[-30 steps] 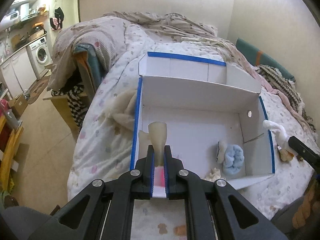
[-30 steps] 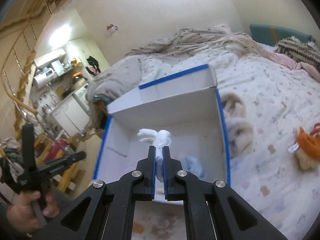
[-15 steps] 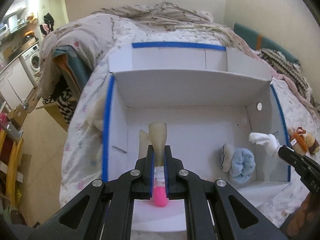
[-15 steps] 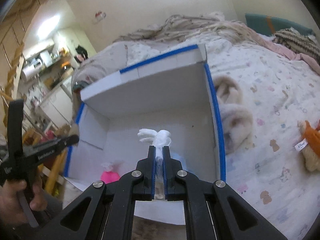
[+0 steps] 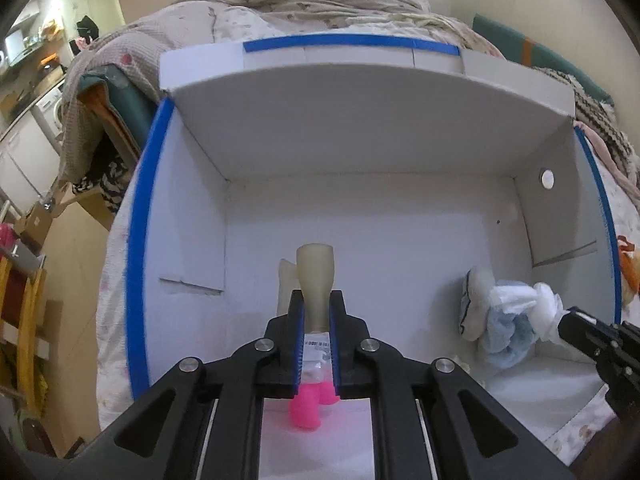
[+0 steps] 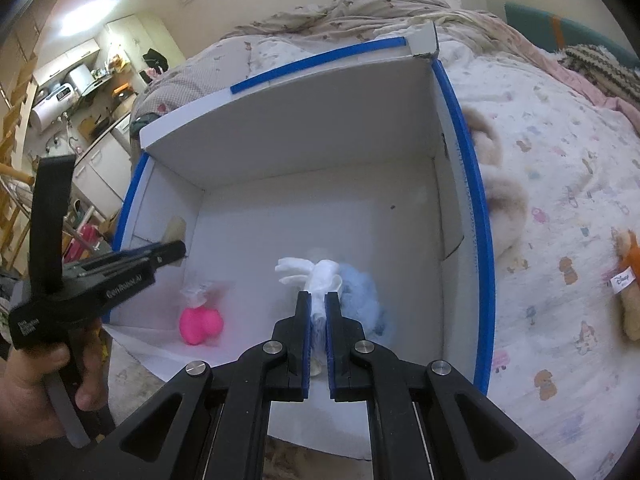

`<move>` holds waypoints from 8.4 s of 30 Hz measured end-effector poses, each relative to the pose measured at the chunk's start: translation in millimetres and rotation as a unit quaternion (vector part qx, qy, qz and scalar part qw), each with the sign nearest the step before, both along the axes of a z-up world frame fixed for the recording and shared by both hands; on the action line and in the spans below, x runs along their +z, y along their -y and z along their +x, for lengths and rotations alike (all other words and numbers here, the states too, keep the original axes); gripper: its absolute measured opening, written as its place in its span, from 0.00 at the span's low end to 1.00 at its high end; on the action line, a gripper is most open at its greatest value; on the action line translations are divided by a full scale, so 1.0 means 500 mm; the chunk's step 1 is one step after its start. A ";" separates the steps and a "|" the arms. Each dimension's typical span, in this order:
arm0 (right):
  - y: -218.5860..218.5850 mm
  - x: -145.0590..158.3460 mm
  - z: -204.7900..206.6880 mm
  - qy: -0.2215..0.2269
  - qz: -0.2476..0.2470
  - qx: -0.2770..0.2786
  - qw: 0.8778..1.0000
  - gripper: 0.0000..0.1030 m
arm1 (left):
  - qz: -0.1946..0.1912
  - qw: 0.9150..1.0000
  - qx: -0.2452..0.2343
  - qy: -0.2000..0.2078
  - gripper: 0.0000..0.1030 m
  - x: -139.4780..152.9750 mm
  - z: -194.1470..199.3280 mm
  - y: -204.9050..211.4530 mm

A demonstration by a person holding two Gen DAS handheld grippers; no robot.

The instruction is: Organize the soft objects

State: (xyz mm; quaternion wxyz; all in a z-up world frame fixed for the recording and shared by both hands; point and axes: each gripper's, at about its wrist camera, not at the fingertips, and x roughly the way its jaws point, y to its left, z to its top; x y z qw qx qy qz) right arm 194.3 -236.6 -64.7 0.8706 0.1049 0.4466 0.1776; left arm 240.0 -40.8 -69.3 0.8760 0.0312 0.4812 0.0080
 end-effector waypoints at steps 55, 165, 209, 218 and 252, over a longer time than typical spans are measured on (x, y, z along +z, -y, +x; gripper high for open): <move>0.033 0.052 -0.162 0.028 0.047 -0.045 0.997 0.80 | -0.043 0.997 0.059 0.038 0.69 0.060 -0.271 -0.133; -0.077 0.066 -0.228 0.058 -0.016 0.031 0.998 0.18 | -0.058 0.995 0.061 0.055 0.11 0.117 -0.306 -0.150; 0.004 -0.019 0.010 -0.005 0.056 -0.011 0.998 0.18 | -0.035 0.999 -0.011 -0.027 0.12 -0.016 -0.011 0.034; 0.005 -0.006 -0.005 0.011 0.075 -0.015 0.997 0.66 | -0.007 1.000 -0.012 -0.018 0.43 -0.001 -0.017 0.042; -0.015 0.054 -0.196 0.079 -0.048 -0.085 0.992 1.00 | -0.061 0.995 0.051 0.057 0.92 0.074 -0.330 -0.146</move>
